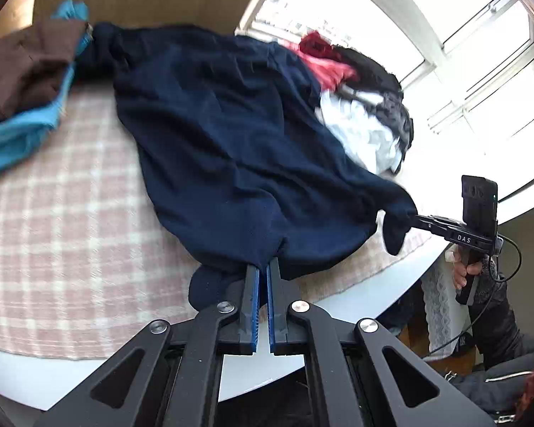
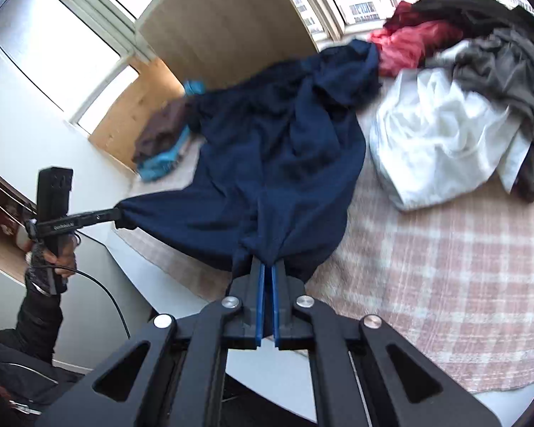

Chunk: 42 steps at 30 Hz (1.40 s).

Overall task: Fold clothes
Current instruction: 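Lay the sweatshirt on the bed and open both grippers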

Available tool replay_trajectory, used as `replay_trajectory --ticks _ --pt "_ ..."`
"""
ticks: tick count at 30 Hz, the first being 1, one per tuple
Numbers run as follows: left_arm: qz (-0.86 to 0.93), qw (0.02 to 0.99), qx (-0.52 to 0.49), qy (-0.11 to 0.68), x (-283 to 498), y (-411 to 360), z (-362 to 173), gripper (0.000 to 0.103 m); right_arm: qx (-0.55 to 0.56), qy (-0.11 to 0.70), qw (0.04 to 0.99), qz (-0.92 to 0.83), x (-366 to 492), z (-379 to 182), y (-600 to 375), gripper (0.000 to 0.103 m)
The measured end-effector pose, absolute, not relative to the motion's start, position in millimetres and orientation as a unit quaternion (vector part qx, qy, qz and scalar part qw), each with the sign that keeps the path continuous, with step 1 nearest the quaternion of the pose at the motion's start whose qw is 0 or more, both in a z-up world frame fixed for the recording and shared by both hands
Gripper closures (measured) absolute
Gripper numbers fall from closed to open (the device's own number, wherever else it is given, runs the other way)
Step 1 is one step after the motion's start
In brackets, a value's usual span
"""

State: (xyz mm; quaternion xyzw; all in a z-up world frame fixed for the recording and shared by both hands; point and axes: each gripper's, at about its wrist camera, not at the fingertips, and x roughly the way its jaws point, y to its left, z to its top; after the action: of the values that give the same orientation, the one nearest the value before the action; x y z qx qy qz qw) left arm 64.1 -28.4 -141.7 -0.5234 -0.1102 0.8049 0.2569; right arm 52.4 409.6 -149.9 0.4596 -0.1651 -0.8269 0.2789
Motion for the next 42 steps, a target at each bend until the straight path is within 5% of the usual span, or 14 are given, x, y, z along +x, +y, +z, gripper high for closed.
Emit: replay_trajectory --ticks 8,14,16,21,42 --pt "0.848 0.233 -0.463 -0.111 67 -118 -51 0.100 0.392 -0.239 0.291 -0.840 79 -67 449 0.100" --pt "0.791 0.123 -0.595 -0.063 55 -168 -145 0.096 0.572 -0.065 0.025 -0.817 65 -185 448 0.096" --pt "0.782 0.083 -0.616 -0.042 49 -178 -176 0.098 0.573 -0.094 0.066 -0.811 73 -196 429 0.096" --pt "0.770 0.122 -0.622 -0.063 48 -177 -203 0.093 0.576 -0.118 0.146 -0.796 94 -215 376 0.066" --pt "0.737 0.162 -0.656 -0.021 91 -198 -237 0.093 0.570 0.105 0.162 -0.798 138 -256 287 0.065"
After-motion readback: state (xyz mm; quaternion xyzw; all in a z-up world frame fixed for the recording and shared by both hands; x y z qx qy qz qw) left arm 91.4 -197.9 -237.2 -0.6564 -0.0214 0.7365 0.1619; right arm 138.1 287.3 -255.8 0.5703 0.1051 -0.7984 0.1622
